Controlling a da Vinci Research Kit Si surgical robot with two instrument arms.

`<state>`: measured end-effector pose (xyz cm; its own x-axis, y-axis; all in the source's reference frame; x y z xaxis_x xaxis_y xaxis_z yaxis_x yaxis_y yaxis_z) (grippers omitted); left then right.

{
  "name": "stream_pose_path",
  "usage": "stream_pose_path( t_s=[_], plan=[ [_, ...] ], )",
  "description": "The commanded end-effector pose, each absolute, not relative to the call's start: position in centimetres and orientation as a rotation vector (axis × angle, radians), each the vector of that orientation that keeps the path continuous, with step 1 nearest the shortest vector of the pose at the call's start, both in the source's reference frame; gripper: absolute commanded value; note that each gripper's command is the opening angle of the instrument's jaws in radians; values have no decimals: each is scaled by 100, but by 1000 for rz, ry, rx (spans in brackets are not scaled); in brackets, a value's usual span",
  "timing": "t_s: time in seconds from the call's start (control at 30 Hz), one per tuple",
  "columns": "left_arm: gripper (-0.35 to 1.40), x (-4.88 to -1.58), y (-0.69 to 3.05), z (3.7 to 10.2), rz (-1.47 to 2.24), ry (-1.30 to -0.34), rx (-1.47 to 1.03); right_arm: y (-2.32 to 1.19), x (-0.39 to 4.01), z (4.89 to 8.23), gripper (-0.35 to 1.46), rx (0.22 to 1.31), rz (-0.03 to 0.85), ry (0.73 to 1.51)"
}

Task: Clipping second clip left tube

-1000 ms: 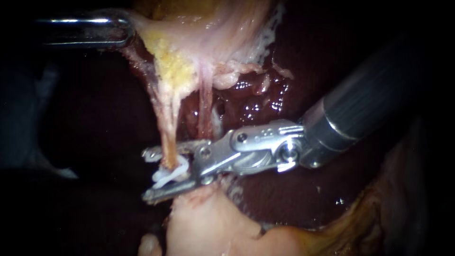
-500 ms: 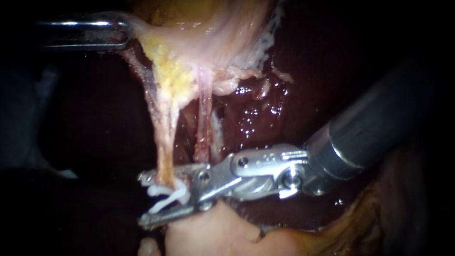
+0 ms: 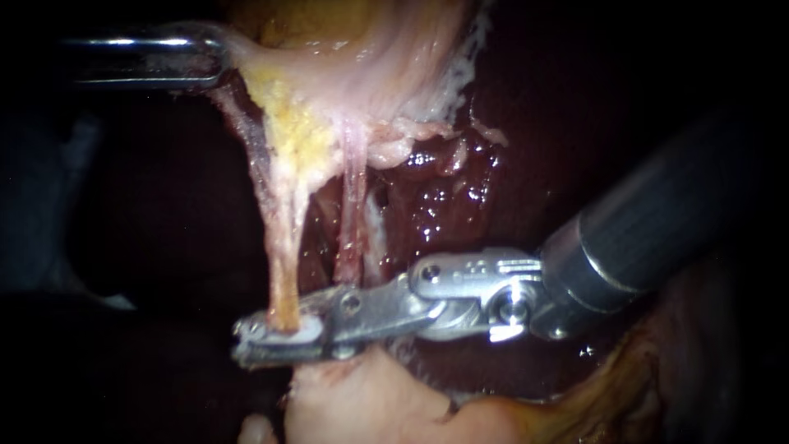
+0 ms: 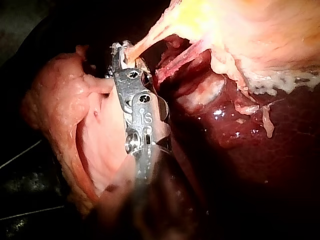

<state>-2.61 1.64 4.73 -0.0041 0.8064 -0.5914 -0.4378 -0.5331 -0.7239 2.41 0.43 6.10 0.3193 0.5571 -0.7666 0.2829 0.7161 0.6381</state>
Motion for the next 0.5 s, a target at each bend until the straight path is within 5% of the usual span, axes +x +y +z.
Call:
stream_pose_path(
  t_s=[0.03, 0.5],
  plan=[
    [-35, -261, 164, 472, 1699, -420, -1338, 44, 241, 611, -35, 821, 226, 1262],
    [-35, -261, 164, 473, 1699, -420, -1338, 50, 239, 619, -35, 852, 253, 1203]
  ],
)
